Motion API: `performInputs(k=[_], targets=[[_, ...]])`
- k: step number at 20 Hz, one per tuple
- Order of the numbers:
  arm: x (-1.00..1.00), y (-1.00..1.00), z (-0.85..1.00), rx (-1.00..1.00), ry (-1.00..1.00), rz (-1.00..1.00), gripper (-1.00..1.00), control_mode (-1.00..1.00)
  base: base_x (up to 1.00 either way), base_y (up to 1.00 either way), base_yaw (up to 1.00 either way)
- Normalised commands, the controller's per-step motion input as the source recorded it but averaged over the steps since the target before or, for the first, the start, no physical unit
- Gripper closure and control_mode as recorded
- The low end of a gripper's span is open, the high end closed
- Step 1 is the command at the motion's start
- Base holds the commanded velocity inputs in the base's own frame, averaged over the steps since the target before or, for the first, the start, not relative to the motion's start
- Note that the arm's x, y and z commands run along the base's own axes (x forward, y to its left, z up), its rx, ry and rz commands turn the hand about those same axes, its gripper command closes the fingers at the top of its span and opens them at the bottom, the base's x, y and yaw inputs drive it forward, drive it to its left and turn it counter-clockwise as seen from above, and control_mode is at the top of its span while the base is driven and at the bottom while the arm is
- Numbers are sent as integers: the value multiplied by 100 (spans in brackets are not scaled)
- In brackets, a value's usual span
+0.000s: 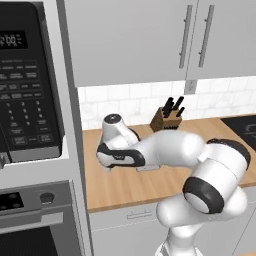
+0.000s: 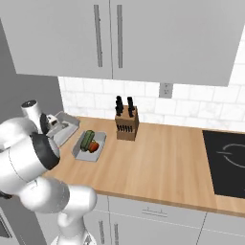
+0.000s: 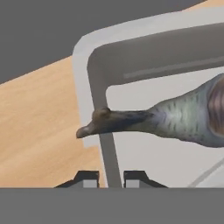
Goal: Take the meat container that has the fish and place it on the second highest rack of the freezer. Then take the vegetable container that has the bell pepper and cucumber and place it on the highest rack of the freezer.
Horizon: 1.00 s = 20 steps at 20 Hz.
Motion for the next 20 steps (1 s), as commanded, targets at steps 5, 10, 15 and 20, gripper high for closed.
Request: performInputs(k=[5,10,15,20], targets=[[-43,-30,81,10,-5,0,100,-100,0,0,0],[-55,-69,32,6,0,7,100,-100,0,0,0],[-30,-94,37,1,0,19,100,-100,0,0,0],[-10,-72,38,-14,2,22,100,-100,0,0,0]])
